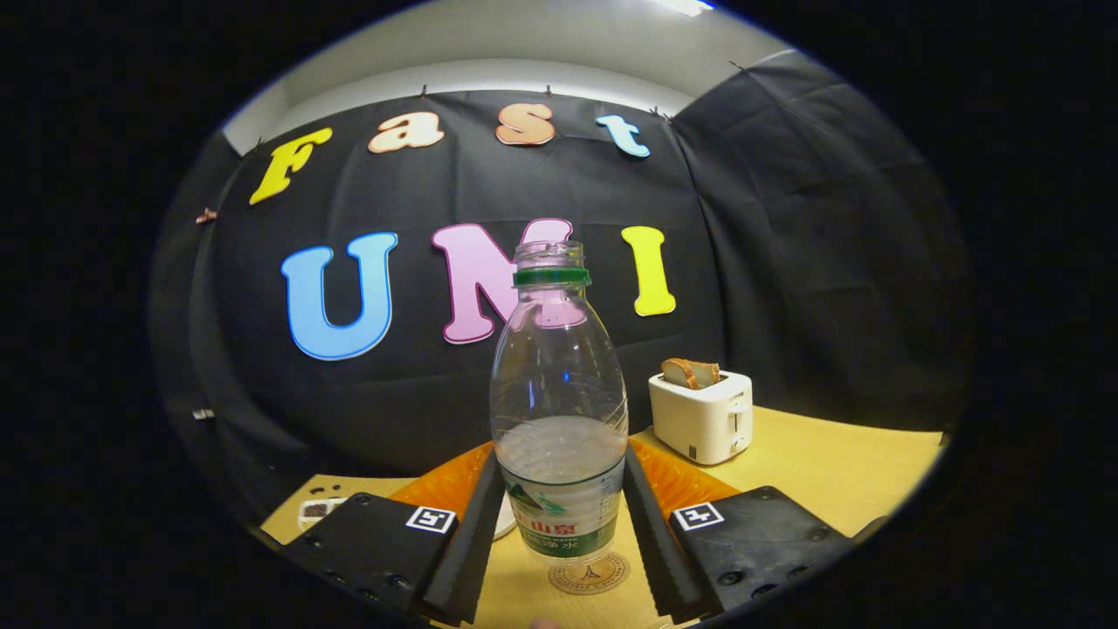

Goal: Take the bottle from table, then pour the juice into the cup, finally place the bottle on the coaster

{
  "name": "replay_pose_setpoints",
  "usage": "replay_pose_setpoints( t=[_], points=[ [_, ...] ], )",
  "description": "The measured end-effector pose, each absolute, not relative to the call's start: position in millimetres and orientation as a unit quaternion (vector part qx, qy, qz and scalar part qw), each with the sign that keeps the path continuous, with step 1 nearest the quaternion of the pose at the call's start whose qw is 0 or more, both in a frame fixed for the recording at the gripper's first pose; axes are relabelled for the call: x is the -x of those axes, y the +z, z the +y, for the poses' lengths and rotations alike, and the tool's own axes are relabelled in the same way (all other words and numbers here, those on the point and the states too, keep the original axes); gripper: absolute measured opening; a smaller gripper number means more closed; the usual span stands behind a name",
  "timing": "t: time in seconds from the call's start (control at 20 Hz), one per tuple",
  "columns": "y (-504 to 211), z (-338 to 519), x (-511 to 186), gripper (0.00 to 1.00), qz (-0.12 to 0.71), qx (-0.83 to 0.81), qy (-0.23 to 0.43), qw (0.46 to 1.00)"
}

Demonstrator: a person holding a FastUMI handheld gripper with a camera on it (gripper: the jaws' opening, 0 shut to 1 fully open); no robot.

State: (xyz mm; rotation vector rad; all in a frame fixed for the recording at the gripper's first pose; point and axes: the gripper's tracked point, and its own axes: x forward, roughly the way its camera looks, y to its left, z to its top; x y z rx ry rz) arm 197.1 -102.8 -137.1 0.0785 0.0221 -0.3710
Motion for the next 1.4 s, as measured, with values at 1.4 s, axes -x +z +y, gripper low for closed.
replay_pose_setpoints(
  t=[1.4],
  points=[
    [-272.6,-101.2,-231.6,0.78,0.083,0.023,-0.255,0.963]
  ],
)
